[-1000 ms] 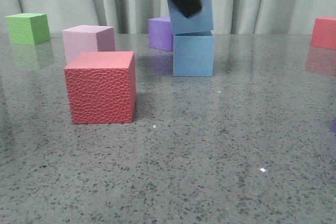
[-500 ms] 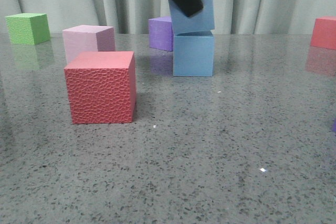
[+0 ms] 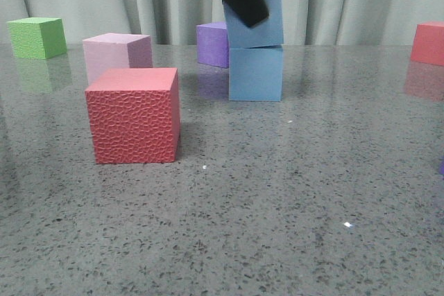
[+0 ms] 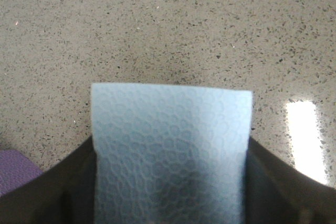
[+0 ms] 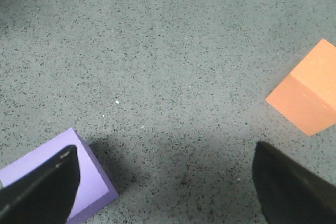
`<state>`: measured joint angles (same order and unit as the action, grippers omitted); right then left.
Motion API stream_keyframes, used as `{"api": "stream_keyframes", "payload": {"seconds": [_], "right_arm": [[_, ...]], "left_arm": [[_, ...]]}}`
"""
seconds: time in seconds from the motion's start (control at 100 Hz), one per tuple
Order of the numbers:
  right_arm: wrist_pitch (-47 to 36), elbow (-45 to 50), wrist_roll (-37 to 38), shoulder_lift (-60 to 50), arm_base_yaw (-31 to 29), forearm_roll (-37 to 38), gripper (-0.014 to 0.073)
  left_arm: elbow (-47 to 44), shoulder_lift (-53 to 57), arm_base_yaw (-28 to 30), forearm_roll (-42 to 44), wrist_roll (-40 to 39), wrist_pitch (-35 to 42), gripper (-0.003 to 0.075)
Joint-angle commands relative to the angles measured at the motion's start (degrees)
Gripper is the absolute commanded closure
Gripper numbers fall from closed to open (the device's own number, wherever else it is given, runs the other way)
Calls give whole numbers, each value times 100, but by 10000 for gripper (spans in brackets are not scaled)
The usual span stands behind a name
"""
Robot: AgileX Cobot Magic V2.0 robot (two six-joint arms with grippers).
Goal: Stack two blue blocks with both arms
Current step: 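Lower the held cube onto the placed blue cube and align it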
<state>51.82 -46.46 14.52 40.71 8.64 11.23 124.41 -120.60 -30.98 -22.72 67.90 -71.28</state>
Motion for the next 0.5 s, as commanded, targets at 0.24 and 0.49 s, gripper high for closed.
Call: {"api": "stream_keyframes", "payload": {"seconds": [0.24, 0.49], "right_arm": [[-349, -146, -42, -26, -35, 137, -61], [-349, -146, -42, -26, -35, 137, -61]], "left_arm": [[159, 309, -41, -217, 6, 139, 508], [159, 309, -41, -192, 6, 139, 454]]}}
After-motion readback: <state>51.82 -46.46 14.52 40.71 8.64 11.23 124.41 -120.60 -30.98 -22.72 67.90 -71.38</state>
